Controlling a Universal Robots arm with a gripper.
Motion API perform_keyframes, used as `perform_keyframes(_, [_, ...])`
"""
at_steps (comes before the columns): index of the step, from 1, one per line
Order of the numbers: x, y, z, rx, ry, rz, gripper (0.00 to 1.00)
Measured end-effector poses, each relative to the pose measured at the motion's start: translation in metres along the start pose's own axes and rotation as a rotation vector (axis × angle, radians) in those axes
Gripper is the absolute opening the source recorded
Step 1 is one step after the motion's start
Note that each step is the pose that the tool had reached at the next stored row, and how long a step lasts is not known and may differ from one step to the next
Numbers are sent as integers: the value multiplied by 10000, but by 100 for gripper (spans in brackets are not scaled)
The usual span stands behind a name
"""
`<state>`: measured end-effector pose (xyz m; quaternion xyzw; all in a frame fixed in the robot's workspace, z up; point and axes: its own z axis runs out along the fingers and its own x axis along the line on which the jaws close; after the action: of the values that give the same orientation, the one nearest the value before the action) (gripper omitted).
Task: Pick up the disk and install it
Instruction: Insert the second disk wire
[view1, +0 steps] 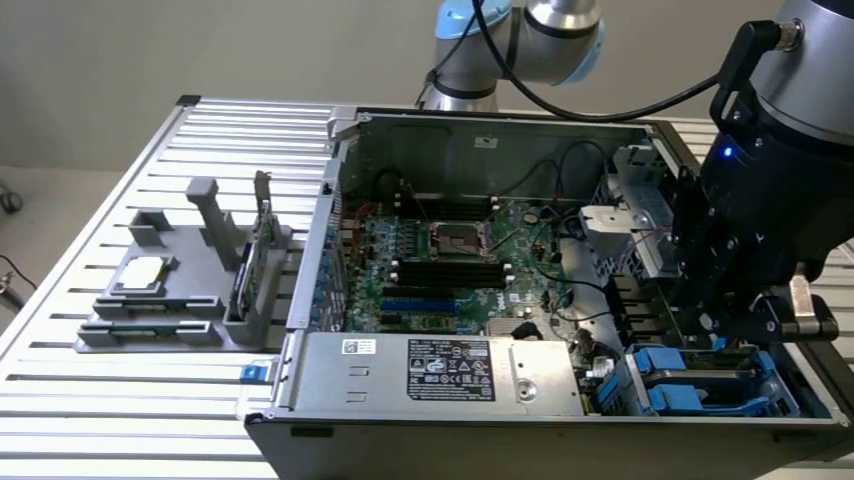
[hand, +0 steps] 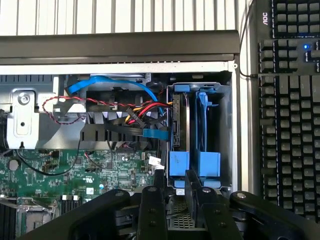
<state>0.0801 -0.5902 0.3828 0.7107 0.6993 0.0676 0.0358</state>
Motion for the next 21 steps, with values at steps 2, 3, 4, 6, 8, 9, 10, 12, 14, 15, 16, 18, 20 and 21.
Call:
perform_keyframes(2, [0,0,0,0,0,0,31])
perform_keyframes(3, [0,0,0,0,-1,0,31])
perform_keyframes(4, [0,0,0,0,0,0,31])
perform_keyframes(6, [0,0,0,0,0,0,31])
perform_keyframes(8, [0,0,0,0,0,0,31])
perform_keyframes(9, [0,0,0,0,0,0,31])
perform_keyframes(10, [4,4,0,1,-1,-1,31])
perform_keyframes(12, [25,25,4,0,0,-1,31])
perform_keyframes(14, [41,65,11,0,0,0,31])
perform_keyframes(15, [48,89,15,0,0,0,31])
perform_keyframes(16, [53,109,18,1,0,0,31])
perform_keyframes(18, [64,139,26,0,0,0,31])
perform_keyframes(20, [73,154,43,0,-1,-1,31])
perform_keyframes(21, [74,157,58,0,2,0,31])
